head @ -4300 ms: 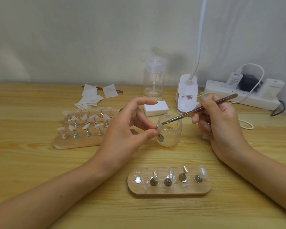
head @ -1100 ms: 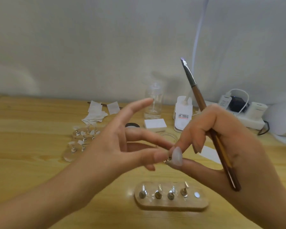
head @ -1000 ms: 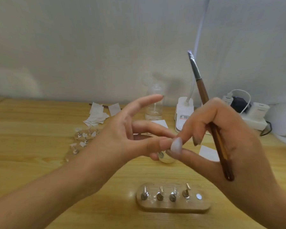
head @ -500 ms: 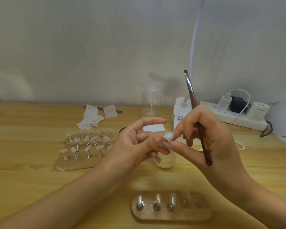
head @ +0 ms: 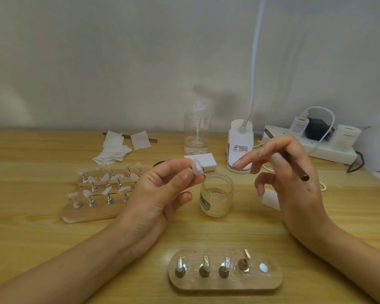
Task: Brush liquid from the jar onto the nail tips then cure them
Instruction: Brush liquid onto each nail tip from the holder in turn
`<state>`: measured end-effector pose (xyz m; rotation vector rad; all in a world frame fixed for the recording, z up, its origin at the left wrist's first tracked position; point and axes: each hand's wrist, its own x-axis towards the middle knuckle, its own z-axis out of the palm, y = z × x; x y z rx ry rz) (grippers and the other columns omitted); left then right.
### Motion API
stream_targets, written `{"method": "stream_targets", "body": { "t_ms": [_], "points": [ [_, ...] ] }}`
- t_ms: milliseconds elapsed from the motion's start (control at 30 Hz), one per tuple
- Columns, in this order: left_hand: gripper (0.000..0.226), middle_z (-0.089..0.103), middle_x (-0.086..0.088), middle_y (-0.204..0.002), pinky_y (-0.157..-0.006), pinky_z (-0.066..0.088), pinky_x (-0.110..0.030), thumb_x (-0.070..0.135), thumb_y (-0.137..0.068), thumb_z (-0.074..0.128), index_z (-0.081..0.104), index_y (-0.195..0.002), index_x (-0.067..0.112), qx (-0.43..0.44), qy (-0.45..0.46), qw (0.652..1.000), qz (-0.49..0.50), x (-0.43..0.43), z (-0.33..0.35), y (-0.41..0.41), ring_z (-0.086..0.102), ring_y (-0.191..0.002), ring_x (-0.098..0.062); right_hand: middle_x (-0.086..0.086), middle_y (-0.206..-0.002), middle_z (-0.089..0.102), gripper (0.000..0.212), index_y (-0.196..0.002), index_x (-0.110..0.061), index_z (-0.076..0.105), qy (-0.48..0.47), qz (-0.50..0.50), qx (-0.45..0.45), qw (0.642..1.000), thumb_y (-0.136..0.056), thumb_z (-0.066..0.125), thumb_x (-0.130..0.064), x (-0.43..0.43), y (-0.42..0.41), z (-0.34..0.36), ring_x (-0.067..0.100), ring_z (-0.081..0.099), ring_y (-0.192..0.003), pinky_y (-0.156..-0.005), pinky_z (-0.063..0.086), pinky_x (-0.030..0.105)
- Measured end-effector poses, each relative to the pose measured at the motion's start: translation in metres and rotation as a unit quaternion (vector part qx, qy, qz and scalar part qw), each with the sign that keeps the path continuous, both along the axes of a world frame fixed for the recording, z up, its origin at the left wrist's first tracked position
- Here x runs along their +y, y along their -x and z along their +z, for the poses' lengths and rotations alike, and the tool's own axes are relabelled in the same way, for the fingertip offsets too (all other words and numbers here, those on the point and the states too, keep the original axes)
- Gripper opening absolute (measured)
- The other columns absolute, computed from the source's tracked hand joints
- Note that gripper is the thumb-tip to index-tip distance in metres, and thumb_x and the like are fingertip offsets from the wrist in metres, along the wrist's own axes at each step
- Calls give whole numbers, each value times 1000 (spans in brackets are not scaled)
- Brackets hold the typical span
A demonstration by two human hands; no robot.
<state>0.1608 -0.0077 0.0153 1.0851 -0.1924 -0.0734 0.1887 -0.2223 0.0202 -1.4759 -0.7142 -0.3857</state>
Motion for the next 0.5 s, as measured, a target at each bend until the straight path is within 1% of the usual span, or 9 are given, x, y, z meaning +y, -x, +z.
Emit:
{"method": "stream_targets", "body": {
  "t_ms": [67,133,200,267,400,500],
  "points": [
    [19,76,2,-86,-50,48,-11,20,-61,78,82,-79,23,-3,-14,1000,-3,1,-1,-1,72,-78,-4,8,-86,73,18,-96,-20,53,-20,-13,14,1000,-103,41,-32,-1,-2,-1,22,58,-78,-52,45,25],
    [16,75,3,-85,-50,47,-12,20,-64,77,80,-78,25,-16,-19,1000,-5,1,-2,-1,72,-77,-4,11,-81,73,27,-100,-21,53,-39,-15,34,999,-103,31,-37,-1,-3,-2,23,56,-72,-52,43,25],
    [13,74,4,-85,-50,47,-14,23,-69,76,79,-80,29,-37,-21,999,1,0,-1,-1,70,-74,-4,13,-75,71,34,-107,-21,52,-50,-12,50,997,-103,22,-37,-1,-4,-4,24,53,-62,-52,42,25],
    [8,74,4,-86,-51,47,-15,23,-78,79,79,-83,30,-59,-28,998,11,0,-1,0,68,-72,-5,13,-71,69,39,-114,-22,51,-55,-8,58,997,-104,17,-36,-1,-4,-5,23,48,-51,-52,42,25],
    [9,73,2,-95,-52,45,-15,27,-81,69,76,-86,28,-78,-46,995,34,-2,-1,2,64,-73,-4,11,-65,66,46,-125,-25,54,-75,-2,93,993,-106,16,-40,-3,-5,-6,19,41,-40,-52,40,23],
    [11,70,0,-94,-52,44,-16,32,-78,71,75,-87,25,-82,-63,994,47,-4,-1,2,60,-69,-5,9,-60,63,48,-124,-30,59,-111,11,145,983,-105,18,-43,-5,-8,-5,14,34,-36,-52,30,30]
  ]
}}
